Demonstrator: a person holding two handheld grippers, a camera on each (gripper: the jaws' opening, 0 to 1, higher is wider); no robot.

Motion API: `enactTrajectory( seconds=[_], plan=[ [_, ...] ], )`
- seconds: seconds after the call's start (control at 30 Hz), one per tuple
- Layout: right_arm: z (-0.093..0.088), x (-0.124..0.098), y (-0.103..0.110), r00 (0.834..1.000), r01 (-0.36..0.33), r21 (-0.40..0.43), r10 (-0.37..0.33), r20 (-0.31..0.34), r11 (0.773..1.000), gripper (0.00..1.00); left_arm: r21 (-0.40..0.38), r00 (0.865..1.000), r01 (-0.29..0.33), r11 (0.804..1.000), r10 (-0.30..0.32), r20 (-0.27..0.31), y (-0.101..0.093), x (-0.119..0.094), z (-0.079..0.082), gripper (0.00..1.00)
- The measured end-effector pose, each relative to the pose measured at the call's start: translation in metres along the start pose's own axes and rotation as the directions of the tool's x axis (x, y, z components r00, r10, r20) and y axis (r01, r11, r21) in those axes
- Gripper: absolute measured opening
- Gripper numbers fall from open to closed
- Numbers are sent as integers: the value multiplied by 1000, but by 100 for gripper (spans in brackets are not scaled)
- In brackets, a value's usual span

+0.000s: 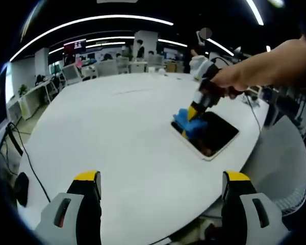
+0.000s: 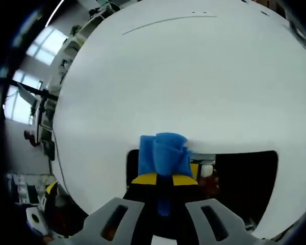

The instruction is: Wipe the mirror surface with the cleaning cloth until all visible marks leave the cleaned area.

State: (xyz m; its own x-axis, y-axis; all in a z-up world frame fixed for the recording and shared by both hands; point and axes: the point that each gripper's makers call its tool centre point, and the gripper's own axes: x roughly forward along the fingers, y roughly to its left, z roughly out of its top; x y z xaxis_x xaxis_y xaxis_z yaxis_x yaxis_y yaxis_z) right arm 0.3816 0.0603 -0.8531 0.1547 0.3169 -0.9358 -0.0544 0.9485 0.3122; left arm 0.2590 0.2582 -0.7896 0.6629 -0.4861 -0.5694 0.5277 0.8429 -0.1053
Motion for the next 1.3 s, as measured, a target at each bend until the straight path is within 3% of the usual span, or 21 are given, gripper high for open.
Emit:
enactTrajectory(
  seconds=[0.37,1.3],
  plan=[
    [7,12,22,1000,-12,-28,12,0,1000,2,8,1000,-12,1000,12,15,3,-5,0,99],
    [2,10,26,1000,-9,-64,10,16,998,2,-14,999,-25,1000,25,33,8,-9,3,99]
  ],
)
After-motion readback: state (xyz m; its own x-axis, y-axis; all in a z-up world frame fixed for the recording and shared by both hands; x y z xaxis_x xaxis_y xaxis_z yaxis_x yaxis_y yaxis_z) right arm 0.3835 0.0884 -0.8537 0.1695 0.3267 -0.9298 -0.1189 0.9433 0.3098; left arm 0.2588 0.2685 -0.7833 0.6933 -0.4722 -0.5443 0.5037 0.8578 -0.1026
